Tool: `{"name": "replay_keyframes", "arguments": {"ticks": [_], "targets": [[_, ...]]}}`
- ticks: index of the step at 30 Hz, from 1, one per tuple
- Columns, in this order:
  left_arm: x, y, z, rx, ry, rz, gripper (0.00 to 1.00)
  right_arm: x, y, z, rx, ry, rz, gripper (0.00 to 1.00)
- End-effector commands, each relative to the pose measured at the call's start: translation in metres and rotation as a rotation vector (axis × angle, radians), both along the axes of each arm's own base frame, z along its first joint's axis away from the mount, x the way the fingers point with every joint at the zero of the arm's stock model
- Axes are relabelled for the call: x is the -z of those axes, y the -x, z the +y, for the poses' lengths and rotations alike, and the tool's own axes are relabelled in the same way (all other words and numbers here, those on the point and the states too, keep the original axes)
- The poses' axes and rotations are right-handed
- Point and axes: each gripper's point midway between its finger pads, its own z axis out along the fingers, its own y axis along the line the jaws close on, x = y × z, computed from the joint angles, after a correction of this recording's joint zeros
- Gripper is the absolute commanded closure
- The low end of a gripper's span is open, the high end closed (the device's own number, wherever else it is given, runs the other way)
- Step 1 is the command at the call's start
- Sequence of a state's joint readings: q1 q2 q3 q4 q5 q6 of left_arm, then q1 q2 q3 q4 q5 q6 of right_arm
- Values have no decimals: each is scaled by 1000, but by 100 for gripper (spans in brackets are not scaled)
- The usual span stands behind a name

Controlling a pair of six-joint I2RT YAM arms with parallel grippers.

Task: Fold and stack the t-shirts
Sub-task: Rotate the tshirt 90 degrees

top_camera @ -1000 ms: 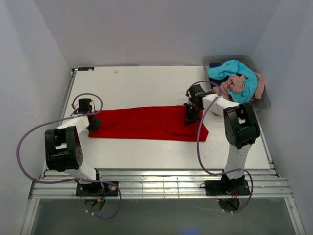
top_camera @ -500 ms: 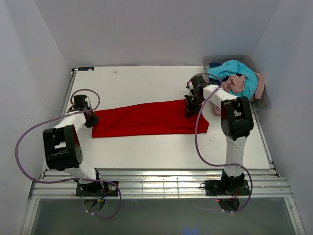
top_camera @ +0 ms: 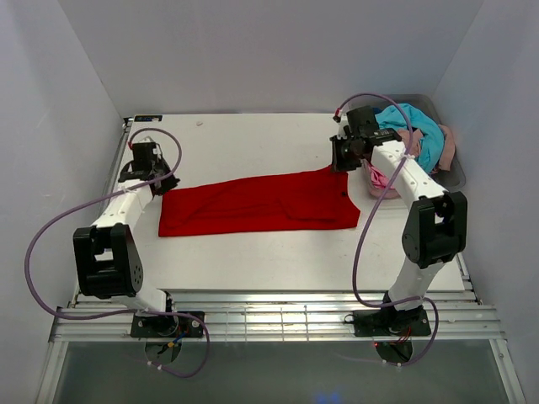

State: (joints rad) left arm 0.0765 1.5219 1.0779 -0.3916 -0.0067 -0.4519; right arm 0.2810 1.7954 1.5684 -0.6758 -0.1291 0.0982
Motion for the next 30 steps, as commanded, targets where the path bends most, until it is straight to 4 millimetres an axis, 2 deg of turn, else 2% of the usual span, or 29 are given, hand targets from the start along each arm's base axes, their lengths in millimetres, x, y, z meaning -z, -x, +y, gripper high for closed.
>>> {"name": "replay_keyframes", "arguments": {"ticks": [1,4,8,16,18,19,24,26,27,28,29,30], "targets": [[45,27,-8,25,-31,156,100,21,23,-4,15,1,83,92],[67,38,-8,23,-65,219,100,37,37,-4,17,-7,133,92],[86,45,-4,15,-89,279,100,59,53,0,22,-17,193,92],[110,63,-2,-18,-88,377,100,106,71,14,3,6,314,92],[115,73,-3,-34,-84,405,100,117,70,15,7,19,341,92],[117,76,-15,-20,-77,411,100,121,69,15,10,24,350,92],[128,101,-25,-54,-54,474,100,144,61,12,27,74,408,92],[129,107,-32,-59,-44,485,100,143,48,13,30,86,395,92],[131,112,-34,-59,-45,502,100,150,48,13,33,99,419,92],[132,116,-39,-51,-49,510,100,146,36,14,38,104,393,92],[133,118,-40,-53,-55,517,100,145,32,15,39,109,391,92],[136,124,-42,-65,-49,534,100,151,27,15,43,116,399,92]]}}
